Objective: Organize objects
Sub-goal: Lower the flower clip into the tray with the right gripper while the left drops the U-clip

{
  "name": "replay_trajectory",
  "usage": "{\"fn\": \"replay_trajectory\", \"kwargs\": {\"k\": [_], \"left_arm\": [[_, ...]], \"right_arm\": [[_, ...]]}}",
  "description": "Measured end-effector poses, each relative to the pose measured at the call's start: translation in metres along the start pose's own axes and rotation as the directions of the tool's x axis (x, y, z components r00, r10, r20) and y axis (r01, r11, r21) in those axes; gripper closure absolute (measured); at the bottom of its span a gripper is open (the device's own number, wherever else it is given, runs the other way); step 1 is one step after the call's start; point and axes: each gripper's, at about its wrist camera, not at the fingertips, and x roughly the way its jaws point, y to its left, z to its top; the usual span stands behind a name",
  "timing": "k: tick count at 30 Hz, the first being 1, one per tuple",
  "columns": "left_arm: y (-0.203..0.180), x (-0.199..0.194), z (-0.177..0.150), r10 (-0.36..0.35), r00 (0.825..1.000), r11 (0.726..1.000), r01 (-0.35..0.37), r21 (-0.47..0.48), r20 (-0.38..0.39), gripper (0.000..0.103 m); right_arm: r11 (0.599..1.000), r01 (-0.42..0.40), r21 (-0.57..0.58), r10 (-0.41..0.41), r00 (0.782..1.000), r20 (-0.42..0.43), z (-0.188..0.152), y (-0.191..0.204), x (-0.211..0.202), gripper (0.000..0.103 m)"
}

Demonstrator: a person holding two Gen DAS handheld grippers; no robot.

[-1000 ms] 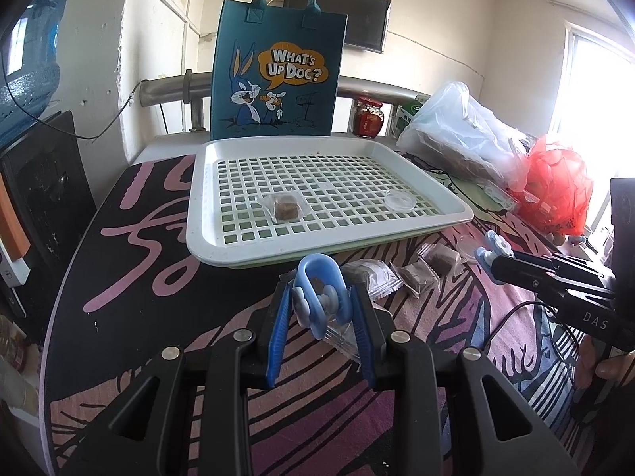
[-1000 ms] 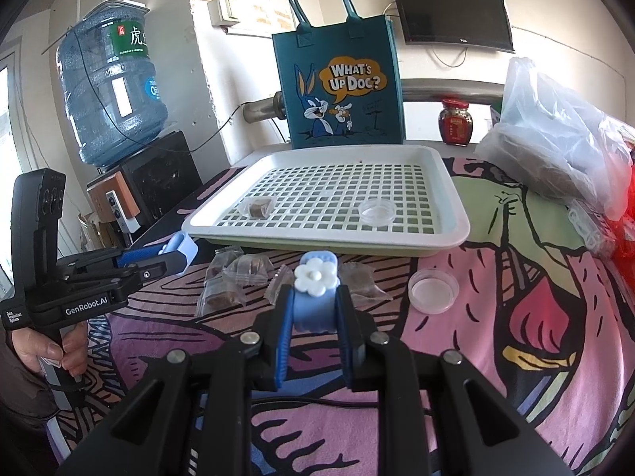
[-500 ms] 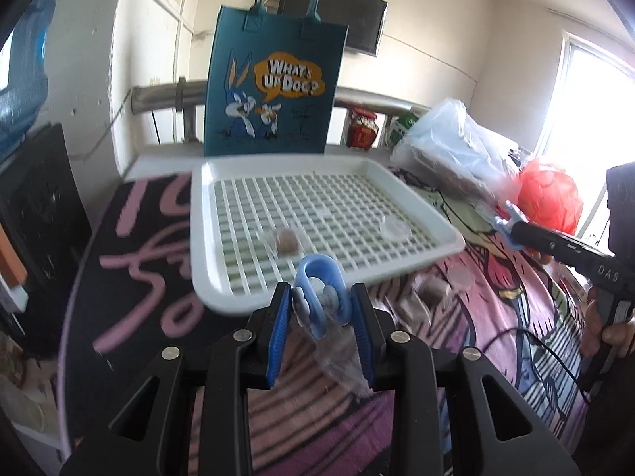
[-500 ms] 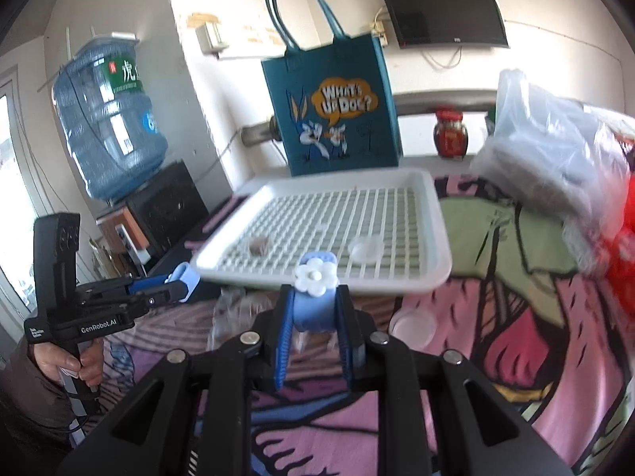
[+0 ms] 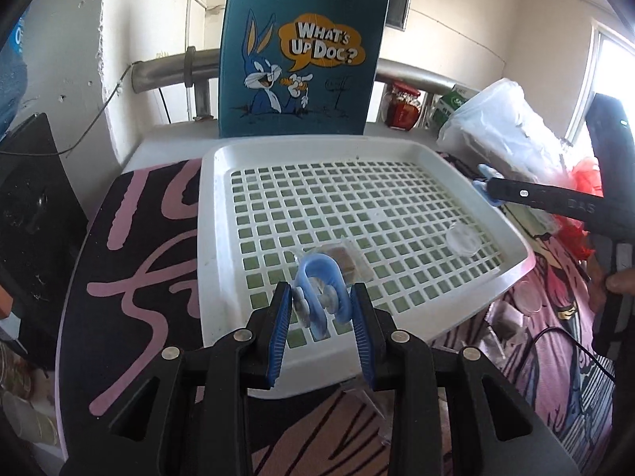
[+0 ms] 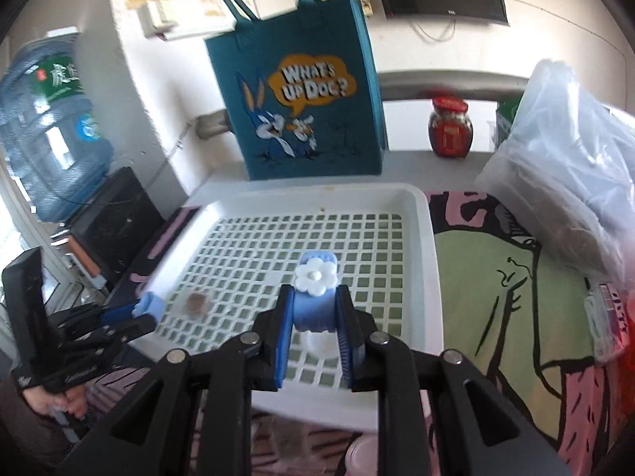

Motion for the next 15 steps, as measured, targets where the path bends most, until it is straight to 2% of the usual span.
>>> {"fn": "replay_trajectory", "kwargs": {"k": [5, 8, 10, 13, 15], "left_arm": [[0.008, 0.015, -0.004, 0.020, 0.999, 1.000, -0.020, -0.010, -0.034, 0.074], [0.008, 0.016, -0.004, 0.012, 1.000, 1.000, -0.012, -0.011, -0.018, 0.073], [0.009, 0.015, -0.004, -0.002, 1.000, 1.000, 0.002, -0.021, -0.009, 0.069], [0.009, 0.005, -0.002, -0.003, 1.000, 0.999, 0.004, -0.034, 0.016, 0.050], [0.009, -0.010, 0.001, -0.006, 0.998, 0.999, 0.008, -0.041, 0.064, 0.032]], "right_arm": [[0.997, 0.070, 0.034, -0.067, 0.993, -0.096, -0.003, -0.018, 0.045, 0.083], [0.995, 0.088, 0.054, -0.080, 0.988, -0.130, -0.009, -0.025, 0.055, 0.083], [0.994, 0.085, 0.064, -0.076, 0.988, -0.134, -0.011, -0.027, 0.057, 0.082], [0.995, 0.063, 0.076, -0.052, 0.989, -0.136, -0.011, -0.027, 0.052, 0.064], [0.996, 0.051, 0.078, -0.044, 0.994, -0.097, -0.009, -0.024, 0.037, 0.060]]}}
